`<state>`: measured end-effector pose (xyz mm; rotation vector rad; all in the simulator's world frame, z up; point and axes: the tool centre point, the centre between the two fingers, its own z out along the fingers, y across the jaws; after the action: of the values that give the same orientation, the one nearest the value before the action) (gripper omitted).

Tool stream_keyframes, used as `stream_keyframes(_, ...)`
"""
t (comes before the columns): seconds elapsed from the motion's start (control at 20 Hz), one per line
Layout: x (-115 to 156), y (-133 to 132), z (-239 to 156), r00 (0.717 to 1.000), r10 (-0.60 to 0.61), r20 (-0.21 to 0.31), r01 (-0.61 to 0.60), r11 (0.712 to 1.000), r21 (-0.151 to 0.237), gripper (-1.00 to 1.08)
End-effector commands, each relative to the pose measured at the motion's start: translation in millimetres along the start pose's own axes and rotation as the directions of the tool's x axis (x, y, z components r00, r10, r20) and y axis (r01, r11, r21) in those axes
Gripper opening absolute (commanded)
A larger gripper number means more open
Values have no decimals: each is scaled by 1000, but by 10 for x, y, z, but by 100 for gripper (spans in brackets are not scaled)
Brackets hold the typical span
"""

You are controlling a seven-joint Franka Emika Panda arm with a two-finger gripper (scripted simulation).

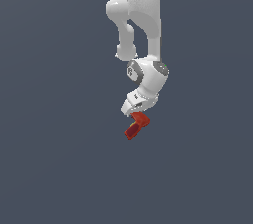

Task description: Pick up the object and move it to a goal position.

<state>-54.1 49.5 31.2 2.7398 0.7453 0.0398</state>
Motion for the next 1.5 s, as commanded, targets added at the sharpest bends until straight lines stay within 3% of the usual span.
stream_keyframes(0.0,0,-1,42,1000,-1,-1,1,1000,0,108)
stream_keyframes(0.05,0,-1,45,1000,-1,-1,1,1000,0,108)
stream_keyframes(0.1,0,-1,45,1000,-1,-1,1,1000,0,-100)
stream_keyframes(0.9,-83,61,17,1000,0,-1,0,1000,-1,-100)
stream_keyframes(1.2,-341,246,-45,1000,0,-1,0,1000,0,-100)
stream_keyframes(1.45,-711,514,-134,1000,1,-2,-1,1000,2,-100)
